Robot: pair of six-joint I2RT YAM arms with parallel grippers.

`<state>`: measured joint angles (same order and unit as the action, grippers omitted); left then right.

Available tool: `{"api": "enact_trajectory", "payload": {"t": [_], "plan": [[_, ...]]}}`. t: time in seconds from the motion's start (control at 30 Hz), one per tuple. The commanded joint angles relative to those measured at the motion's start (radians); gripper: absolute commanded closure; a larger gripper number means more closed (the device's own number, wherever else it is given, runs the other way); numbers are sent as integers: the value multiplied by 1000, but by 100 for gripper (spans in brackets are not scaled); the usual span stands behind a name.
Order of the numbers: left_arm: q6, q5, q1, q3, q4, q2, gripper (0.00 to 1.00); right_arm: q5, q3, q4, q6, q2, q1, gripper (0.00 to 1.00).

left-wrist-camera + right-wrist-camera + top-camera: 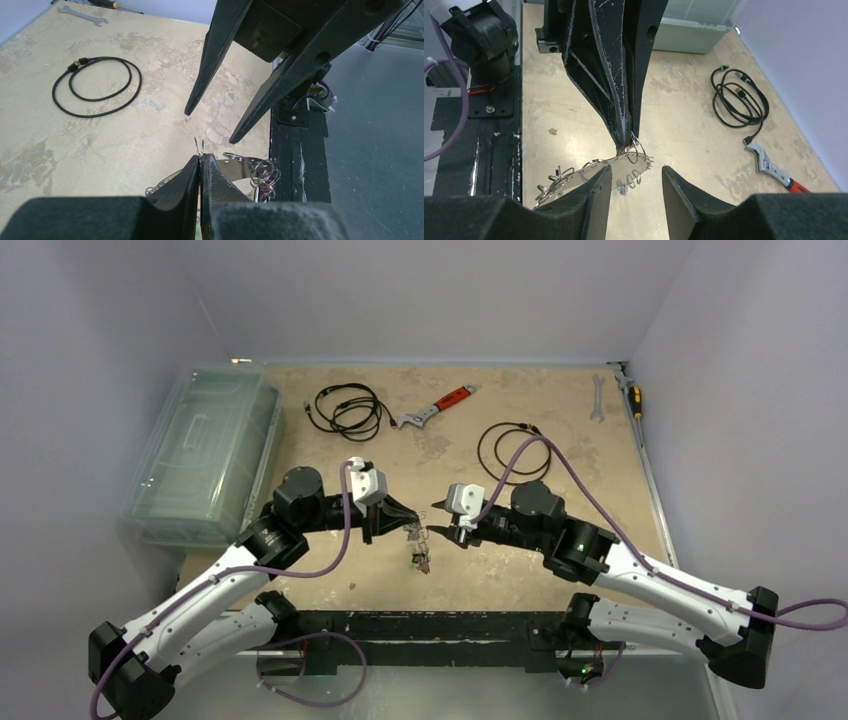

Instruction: Put the keys on the keyring

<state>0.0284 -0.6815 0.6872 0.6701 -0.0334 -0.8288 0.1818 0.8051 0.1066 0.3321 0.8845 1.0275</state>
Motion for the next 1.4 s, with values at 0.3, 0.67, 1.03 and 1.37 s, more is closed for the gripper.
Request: {"api": "enact_trajectory", "payload": {"t": [0.3, 0.67, 1.03, 1.37], "plan": [[-24, -58, -5, 56, -30, -8, 100, 23, 60, -55, 37, 66, 5, 57], [-24, -77, -5, 57, -29, -13, 100, 6, 58, -70, 40, 79, 4, 62], [-24, -88, -2, 58, -24, -20, 100, 1, 65, -65, 47, 87, 5, 83], [-24, -105, 4, 57, -23, -26, 100, -1, 80, -53, 43, 111, 5, 64]]}}
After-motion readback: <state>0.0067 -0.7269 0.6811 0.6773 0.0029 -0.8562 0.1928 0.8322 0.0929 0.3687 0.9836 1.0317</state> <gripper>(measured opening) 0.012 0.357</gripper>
